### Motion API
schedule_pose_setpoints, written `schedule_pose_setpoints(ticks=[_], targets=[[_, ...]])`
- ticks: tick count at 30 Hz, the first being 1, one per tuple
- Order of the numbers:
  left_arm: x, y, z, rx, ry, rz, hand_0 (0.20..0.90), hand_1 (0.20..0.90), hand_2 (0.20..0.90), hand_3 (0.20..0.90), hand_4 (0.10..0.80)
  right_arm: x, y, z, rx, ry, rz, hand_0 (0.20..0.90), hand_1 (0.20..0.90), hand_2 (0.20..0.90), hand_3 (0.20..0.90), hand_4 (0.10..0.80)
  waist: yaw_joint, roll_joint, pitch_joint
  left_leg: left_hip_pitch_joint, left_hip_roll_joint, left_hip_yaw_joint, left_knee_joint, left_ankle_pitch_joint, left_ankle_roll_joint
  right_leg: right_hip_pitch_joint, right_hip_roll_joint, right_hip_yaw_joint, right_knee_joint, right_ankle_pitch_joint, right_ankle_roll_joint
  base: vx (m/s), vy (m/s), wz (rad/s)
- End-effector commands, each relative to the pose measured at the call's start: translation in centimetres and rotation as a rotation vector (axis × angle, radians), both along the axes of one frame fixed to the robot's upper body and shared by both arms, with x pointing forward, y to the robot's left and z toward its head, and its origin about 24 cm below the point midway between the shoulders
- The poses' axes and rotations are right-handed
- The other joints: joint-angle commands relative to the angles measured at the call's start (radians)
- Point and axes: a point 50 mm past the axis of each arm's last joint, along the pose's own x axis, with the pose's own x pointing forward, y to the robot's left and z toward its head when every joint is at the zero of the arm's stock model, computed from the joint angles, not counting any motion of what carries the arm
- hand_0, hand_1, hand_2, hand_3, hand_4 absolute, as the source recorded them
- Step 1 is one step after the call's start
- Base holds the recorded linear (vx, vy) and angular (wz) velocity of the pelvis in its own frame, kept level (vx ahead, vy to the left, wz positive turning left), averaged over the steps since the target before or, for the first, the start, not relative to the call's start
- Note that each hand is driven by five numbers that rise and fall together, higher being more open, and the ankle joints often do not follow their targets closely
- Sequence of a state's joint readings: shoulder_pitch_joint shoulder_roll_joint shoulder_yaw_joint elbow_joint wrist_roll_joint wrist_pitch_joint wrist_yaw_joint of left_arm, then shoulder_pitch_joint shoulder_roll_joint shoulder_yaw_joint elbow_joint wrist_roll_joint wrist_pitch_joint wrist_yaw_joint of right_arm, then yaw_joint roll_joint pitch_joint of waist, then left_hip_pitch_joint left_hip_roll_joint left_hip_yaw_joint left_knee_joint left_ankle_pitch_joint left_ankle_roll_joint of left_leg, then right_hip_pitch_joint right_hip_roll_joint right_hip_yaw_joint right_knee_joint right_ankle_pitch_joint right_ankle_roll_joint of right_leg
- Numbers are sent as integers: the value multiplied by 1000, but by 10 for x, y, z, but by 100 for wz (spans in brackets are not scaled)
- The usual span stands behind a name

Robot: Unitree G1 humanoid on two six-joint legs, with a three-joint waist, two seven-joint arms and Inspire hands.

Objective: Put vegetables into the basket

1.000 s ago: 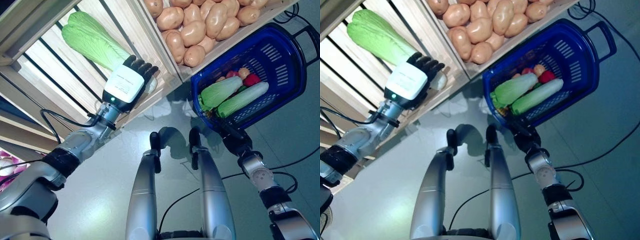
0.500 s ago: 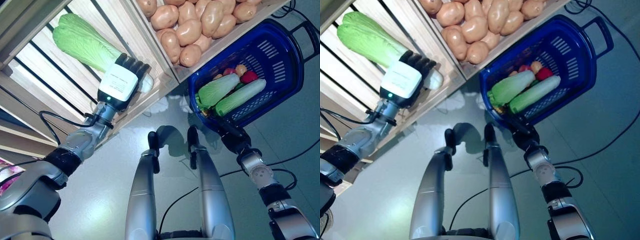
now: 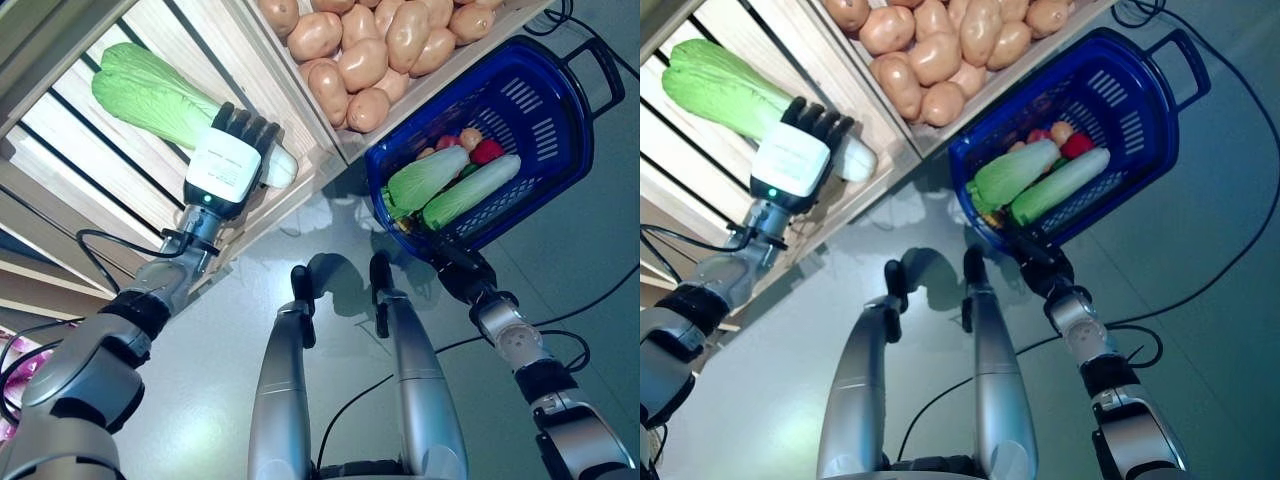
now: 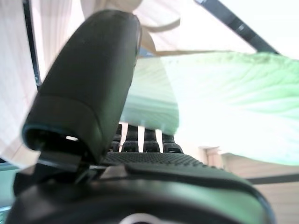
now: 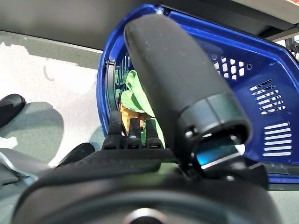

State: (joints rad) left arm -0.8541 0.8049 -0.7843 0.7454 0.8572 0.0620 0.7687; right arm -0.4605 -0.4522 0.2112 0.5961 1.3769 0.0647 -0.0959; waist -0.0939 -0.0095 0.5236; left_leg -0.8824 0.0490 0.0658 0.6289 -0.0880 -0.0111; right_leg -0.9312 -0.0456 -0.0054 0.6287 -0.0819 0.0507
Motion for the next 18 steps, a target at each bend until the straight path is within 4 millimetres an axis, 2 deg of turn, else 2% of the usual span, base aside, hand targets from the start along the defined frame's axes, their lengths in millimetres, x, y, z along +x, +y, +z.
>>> schedule_pose_setpoints(ticks=[1,2,3,4,11,18], targets=[[3,-2,46,-40,-215,-27,825,825,825,825,750,-1,-5,8,-26,-26,6,900,900,900,900,800,11,1,-4,14,-14,6,-83,56,-25,47,-18,-51,-37,61,12,0,0,0],[4,-3,46,-40,-215,-27,549,549,549,549,566,-1,-5,8,-26,-28,5,900,900,900,900,800,11,0,-4,15,-14,6,-83,55,-25,48,-18,-51,-38,61,11,0,0,0],[4,-3,45,-42,-211,-20,349,349,349,349,433,0,-5,8,-26,-32,5,900,900,900,900,800,11,1,-4,17,-15,5,-85,55,-26,49,-17,-51,-38,60,12,0,0,0],[5,-3,45,-43,-206,-17,300,300,300,300,400,0,-5,8,-27,-34,6,900,900,900,900,800,11,0,-4,18,-15,4,-86,54,-26,50,-16,-51,-38,59,12,0,0,0],[7,-3,43,-50,-182,-1,300,300,300,300,400,3,-2,13,-31,-39,9,900,900,900,900,800,10,0,-4,23,-17,3,-92,52,-29,57,-15,-51,-48,57,12,0,0,0],[5,5,40,-51,-188,52,300,300,300,300,400,1,-2,9,-16,-31,10,900,900,900,900,800,11,-4,-4,27,-14,3,-85,46,-27,63,-16,-52,-45,51,10,0,0,0]])
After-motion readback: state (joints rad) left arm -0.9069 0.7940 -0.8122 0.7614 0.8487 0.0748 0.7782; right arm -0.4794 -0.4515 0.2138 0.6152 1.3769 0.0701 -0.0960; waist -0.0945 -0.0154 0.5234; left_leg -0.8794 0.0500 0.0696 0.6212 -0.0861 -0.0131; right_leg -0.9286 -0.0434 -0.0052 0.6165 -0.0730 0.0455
